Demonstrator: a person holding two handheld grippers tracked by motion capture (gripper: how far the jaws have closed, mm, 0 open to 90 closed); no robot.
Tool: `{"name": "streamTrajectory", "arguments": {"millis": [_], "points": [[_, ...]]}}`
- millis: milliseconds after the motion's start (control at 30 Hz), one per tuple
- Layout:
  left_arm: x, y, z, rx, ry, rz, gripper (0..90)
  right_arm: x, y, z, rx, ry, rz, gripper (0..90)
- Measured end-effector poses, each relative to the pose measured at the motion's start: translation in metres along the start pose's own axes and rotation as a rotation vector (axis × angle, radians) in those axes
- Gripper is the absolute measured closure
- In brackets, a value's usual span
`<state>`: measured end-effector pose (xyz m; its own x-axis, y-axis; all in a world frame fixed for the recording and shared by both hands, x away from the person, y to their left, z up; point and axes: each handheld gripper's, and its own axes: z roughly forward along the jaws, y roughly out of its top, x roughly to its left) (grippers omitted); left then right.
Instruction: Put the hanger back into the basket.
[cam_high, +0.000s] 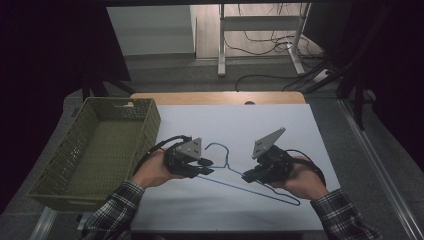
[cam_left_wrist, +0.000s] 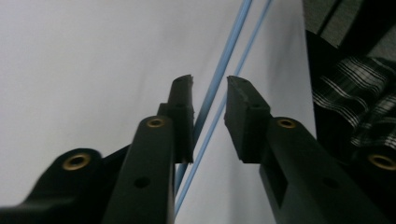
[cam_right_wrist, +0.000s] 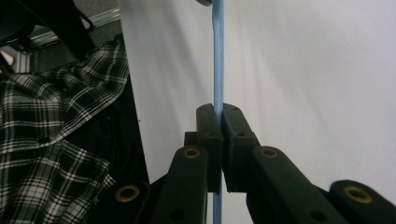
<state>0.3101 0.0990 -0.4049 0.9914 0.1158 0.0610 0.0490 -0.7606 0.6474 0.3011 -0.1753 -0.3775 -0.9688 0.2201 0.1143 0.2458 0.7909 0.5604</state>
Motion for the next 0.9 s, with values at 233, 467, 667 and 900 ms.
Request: {"name": "streamTrajectory", "arguments": {"millis": [233, 467, 667, 900], "points": [[-0.004, -0.003, -0.004, -0.027, -0.059, 0.067, 87.3, -0.004, -0.002, 0.003, 0.012, 0.009, -0.017, 85.8], [0.001, -0.004, -0.007, -0.003, -0.016, -0.017, 87.5, -0.006, -0.002, 0.005, 0.029, -0.099, -0.047, 51.0], [0.005, -0.007, -0.012, -0.02, 0.013, -0.104, 87.6, -0.012, -0.003, 0.002, -0.005, -0.17, -0.001, 25.2], [0.008, -0.007, -0.019, -0.047, 0.047, -0.2, 87.7, -0.02, -0.009, -0.003, -0.045, -0.256, 0.067, 5.8]]}}
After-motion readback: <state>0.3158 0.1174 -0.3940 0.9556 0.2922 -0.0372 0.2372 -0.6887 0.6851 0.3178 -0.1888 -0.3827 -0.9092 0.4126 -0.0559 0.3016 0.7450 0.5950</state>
